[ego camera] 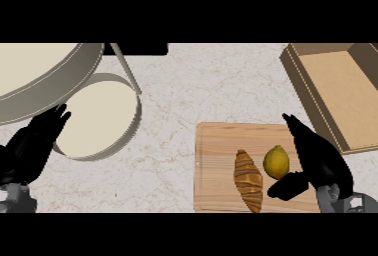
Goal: Pick the lemon from the cutting board and place it in the cardboard box
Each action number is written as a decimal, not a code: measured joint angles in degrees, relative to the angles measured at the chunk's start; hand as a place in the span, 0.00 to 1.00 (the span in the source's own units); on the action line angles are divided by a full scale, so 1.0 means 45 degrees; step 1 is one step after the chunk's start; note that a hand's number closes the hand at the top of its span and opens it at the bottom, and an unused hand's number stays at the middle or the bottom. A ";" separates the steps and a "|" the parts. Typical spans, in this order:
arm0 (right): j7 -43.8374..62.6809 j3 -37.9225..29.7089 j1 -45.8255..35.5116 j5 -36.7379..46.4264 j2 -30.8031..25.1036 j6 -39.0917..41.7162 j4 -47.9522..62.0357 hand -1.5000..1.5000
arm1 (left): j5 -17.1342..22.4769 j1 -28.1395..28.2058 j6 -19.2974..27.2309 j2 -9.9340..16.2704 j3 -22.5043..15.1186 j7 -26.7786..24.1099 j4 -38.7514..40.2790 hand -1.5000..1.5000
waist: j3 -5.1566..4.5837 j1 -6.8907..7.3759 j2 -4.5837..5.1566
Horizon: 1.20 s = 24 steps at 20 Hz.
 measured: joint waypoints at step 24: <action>-0.0853 -0.0924 0.0299 0.1724 0.1856 0.1335 0.2292 0.00 | -0.0502 0.0117 -0.0492 -0.0581 0.0508 0.0395 -0.0354 0.50 | 0.0000 -0.0009 -0.0002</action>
